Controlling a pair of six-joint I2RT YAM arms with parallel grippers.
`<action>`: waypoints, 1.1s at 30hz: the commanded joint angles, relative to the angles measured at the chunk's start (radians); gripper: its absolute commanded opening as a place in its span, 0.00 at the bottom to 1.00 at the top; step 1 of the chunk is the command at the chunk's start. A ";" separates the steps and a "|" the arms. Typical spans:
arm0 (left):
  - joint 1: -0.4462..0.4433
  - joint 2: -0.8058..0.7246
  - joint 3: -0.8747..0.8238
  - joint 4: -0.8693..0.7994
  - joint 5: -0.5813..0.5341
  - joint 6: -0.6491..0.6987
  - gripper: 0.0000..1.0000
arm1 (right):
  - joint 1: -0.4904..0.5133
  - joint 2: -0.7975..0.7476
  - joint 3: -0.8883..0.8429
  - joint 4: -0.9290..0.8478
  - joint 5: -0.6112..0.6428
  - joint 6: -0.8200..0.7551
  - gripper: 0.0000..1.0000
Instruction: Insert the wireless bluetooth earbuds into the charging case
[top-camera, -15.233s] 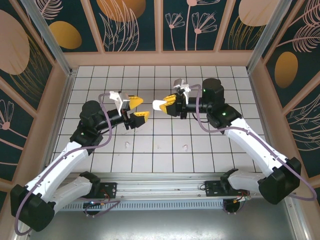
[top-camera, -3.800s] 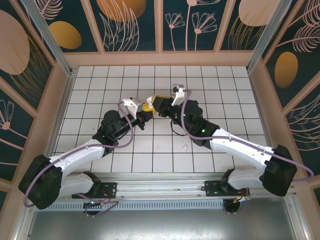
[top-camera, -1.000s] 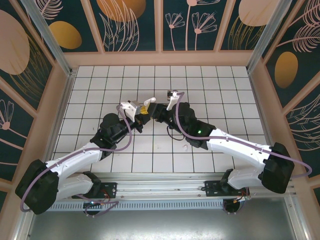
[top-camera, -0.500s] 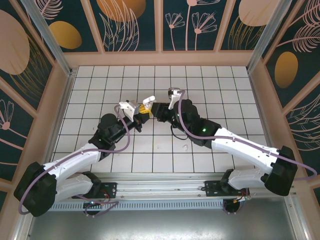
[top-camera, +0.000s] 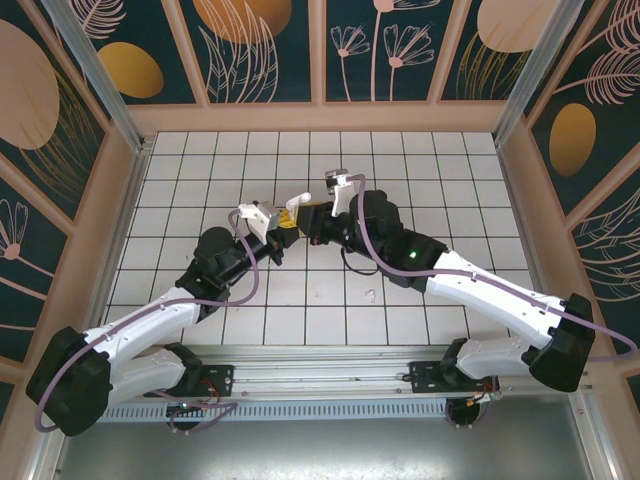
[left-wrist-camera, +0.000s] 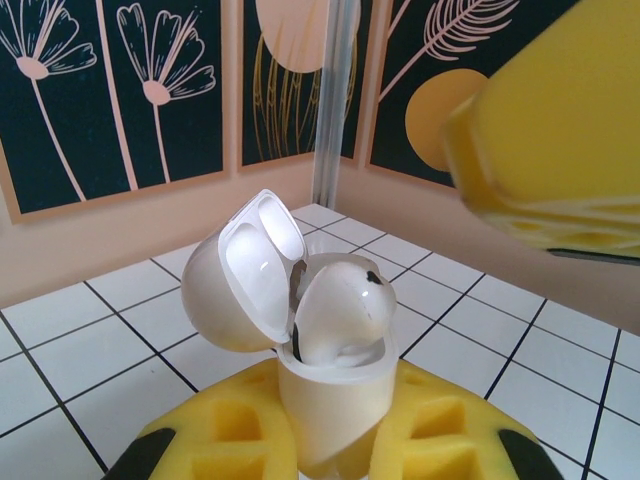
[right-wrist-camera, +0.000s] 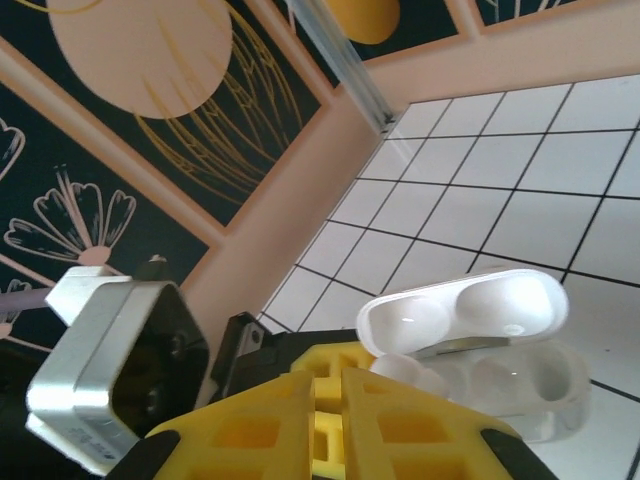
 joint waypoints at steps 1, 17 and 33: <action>-0.003 -0.023 0.031 0.005 0.019 0.015 0.00 | -0.005 0.013 0.028 0.004 -0.060 -0.030 0.16; -0.002 -0.035 0.026 -0.008 0.031 0.014 0.00 | -0.048 0.055 0.064 -0.094 -0.067 -0.035 0.10; -0.003 -0.034 0.028 -0.015 0.027 0.021 0.00 | -0.087 0.038 0.103 -0.111 -0.310 -0.110 0.13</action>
